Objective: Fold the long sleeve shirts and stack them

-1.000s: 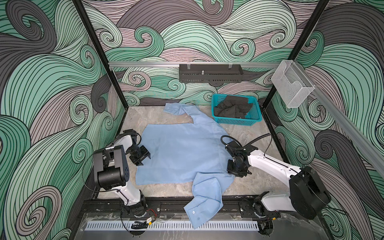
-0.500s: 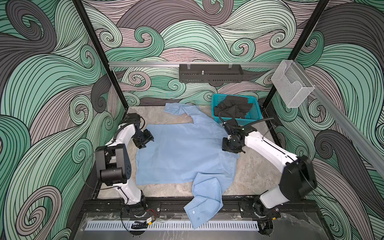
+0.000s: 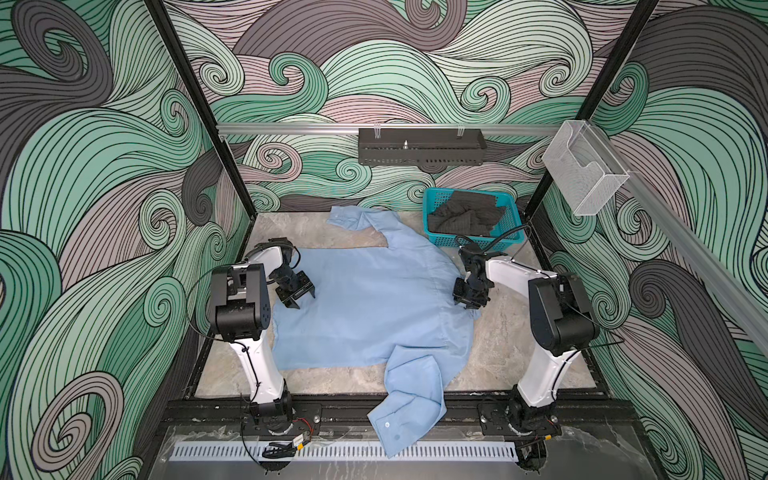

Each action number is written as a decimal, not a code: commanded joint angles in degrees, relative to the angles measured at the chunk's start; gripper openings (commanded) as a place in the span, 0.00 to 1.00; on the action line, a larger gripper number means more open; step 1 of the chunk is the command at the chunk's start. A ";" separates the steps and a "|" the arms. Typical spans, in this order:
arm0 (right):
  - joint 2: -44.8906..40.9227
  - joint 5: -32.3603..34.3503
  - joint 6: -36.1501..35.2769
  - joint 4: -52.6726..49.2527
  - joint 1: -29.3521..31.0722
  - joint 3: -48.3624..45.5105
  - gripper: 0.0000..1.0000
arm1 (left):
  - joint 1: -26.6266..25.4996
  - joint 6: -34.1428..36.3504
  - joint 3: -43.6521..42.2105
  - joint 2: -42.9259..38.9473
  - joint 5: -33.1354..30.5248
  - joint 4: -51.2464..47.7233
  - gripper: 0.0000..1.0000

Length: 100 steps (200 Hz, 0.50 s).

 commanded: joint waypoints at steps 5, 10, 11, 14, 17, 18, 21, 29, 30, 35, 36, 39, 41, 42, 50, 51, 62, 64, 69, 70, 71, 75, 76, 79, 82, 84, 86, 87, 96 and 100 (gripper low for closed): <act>0.74 1.26 0.57 0.00 -3.30 -2.77 0.39 | -2.71 -1.07 1.88 1.92 1.41 -1.03 0.62; 0.52 1.57 0.41 -0.04 -3.95 -2.98 0.39 | -3.00 -1.31 2.10 2.25 1.62 -0.90 0.62; 0.47 1.65 0.41 -0.07 -4.10 -3.01 0.39 | -3.06 -1.39 2.09 2.36 1.64 -0.85 0.62; 0.36 1.84 0.27 -0.35 -4.54 -3.08 0.39 | -3.18 -1.52 2.27 2.59 1.77 -0.80 0.62; 0.33 1.90 0.21 -0.55 -5.06 -3.13 0.39 | -3.30 -1.65 2.39 2.83 1.88 -0.79 0.62; 0.33 1.90 0.13 -0.59 -5.18 -3.13 0.39 | -3.30 -1.69 2.41 2.87 1.91 -0.79 0.62; 0.20 1.96 0.00 -0.80 -5.62 -3.13 0.39 | -3.42 -1.77 2.60 3.26 2.07 -0.70 0.62; -0.01 2.33 -0.46 -1.10 -6.75 -3.30 0.41 | -3.63 -1.96 3.01 3.88 2.49 -0.67 0.62; -0.06 2.42 -0.56 -1.13 -6.86 -3.30 0.41 | -3.64 -1.98 3.07 3.96 2.52 -0.65 0.62; -0.17 2.95 -0.80 -1.48 -7.52 -3.26 0.41 | -3.74 -2.14 3.23 4.33 2.71 -0.60 0.62; -0.18 3.04 -0.94 -1.49 -7.60 -3.29 0.41 | -3.74 -2.20 3.27 4.41 2.71 -0.57 0.62; -0.16 3.37 -1.15 -1.60 -7.91 -3.31 0.41 | -3.76 -2.25 3.43 4.63 2.77 -0.49 0.62; -0.19 3.50 -1.28 -1.72 -8.16 -3.31 0.41 | -3.79 -2.32 3.49 4.77 2.69 -0.46 0.62; -0.19 3.58 -1.36 -1.74 -8.27 -3.31 0.41 | -3.81 -2.37 3.58 4.85 2.71 -0.45 0.62; -0.17 4.05 -1.88 -2.05 -9.24 -3.31 0.41 | -3.91 -2.51 3.98 5.37 2.89 -0.36 0.62; -0.18 4.07 -1.93 -2.04 -9.29 -3.35 0.41 | -3.92 -2.52 4.04 5.41 2.94 -0.36 0.62; -0.11 4.10 -2.36 -2.09 -10.65 -3.43 0.41 | -4.17 -2.68 5.11 6.26 3.25 -0.40 0.62; -0.09 4.10 -2.42 -2.13 -10.80 -3.40 0.41 | -4.22 -2.65 5.36 6.51 3.25 -0.50 0.62; -0.11 4.10 -2.65 -2.12 -11.24 -3.42 0.41 | -4.46 -2.78 5.98 6.89 3.42 -0.76 0.62; -0.11 4.14 -2.66 -2.16 -11.35 -3.41 0.41 | -4.45 -2.78 6.09 6.96 3.42 -0.78 0.62; -0.11 4.16 -2.71 -2.18 -11.40 -3.36 0.41 | -4.45 -2.78 6.20 7.05 3.47 -0.83 0.62; -0.10 4.27 -2.85 -2.30 -11.65 -3.26 0.42 | -4.59 -2.79 6.74 7.32 3.49 -0.95 0.62; -0.06 4.36 -2.85 -2.38 -11.69 -3.24 0.42 | -4.65 -2.78 6.87 7.36 3.50 -1.00 0.62; -0.10 4.46 -2.92 -2.47 -11.84 -3.16 0.42 | -4.77 -2.78 7.25 7.66 3.53 -1.13 0.62; -0.10 4.53 -3.06 -2.47 -11.96 -3.09 0.42 | -4.86 -2.78 7.55 7.89 3.59 -1.30 0.62; -0.11 4.58 -3.10 -2.55 -11.98 -3.06 0.42 | -4.94 -2.83 7.86 8.02 3.60 -1.43 0.62; -0.11 4.68 -3.15 -2.64 -12.07 -3.00 0.42 | -5.03 -2.84 8.03 8.14 3.60 -1.50 0.62; -0.15 4.70 -3.18 -2.69 -12.03 -2.98 0.42 | -5.05 -2.81 8.17 8.21 3.60 -1.54 0.62; -0.33 4.59 -3.37 -2.74 -12.24 -2.78 0.42 | -5.27 -2.87 8.94 8.51 3.73 -1.84 0.62; -0.44 4.50 -3.44 -2.86 -12.21 -2.66 0.42 | -5.32 -2.87 9.24 8.60 3.84 -2.00 0.62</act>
